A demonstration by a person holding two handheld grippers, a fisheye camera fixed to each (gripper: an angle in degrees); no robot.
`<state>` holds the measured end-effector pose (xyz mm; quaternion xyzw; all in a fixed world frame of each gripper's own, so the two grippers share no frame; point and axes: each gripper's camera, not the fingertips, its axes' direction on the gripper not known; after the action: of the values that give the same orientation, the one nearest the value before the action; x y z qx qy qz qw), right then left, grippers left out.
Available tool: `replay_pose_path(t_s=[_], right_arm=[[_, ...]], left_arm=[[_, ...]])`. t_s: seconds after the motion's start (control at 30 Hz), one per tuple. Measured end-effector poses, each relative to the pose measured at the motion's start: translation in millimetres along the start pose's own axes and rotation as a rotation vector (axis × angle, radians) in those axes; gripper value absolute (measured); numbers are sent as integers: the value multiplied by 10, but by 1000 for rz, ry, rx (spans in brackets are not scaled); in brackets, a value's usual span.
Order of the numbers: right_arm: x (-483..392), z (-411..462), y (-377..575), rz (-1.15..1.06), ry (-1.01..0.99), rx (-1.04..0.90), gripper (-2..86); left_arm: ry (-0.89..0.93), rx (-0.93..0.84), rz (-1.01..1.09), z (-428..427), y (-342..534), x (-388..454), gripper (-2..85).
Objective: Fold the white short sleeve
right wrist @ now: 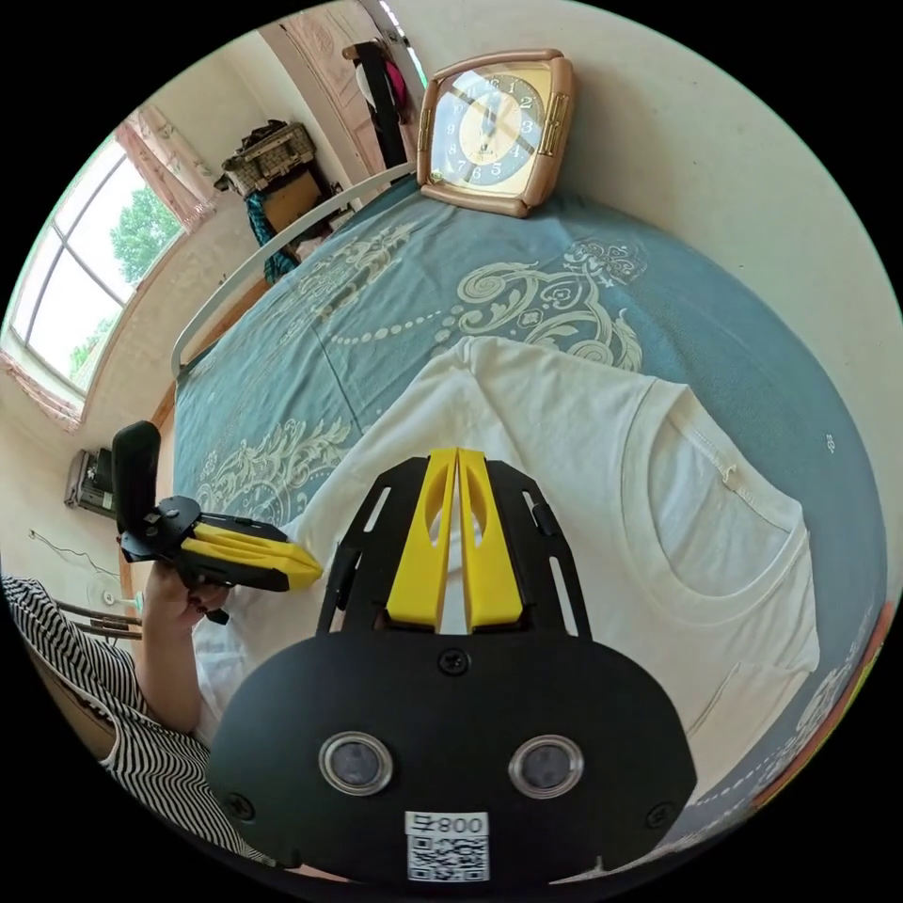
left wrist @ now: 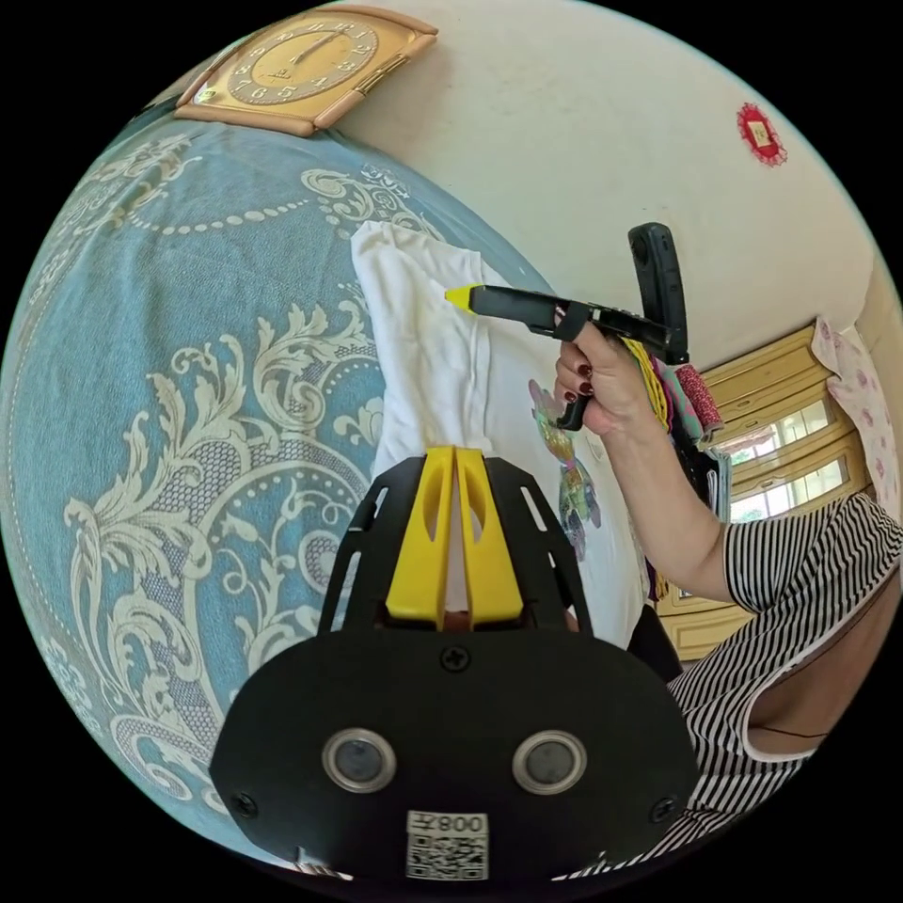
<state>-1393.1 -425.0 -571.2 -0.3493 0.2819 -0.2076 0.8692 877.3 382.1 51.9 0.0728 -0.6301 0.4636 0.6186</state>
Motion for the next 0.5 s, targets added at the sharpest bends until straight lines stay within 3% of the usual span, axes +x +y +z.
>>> replay_pose_path(t_s=[0.17,0.33,0.5], right_arm=[[-29,59,807,45,-20,60,0],[122,98,1997,188,-46,10,0],[301,-85,3152,361,32,7,1]], left_arm=[[115,110,2,-126,140,17,2],[-21,16,-19,-28,253,79,2],[-6,97,19,-120,468,214,2]])
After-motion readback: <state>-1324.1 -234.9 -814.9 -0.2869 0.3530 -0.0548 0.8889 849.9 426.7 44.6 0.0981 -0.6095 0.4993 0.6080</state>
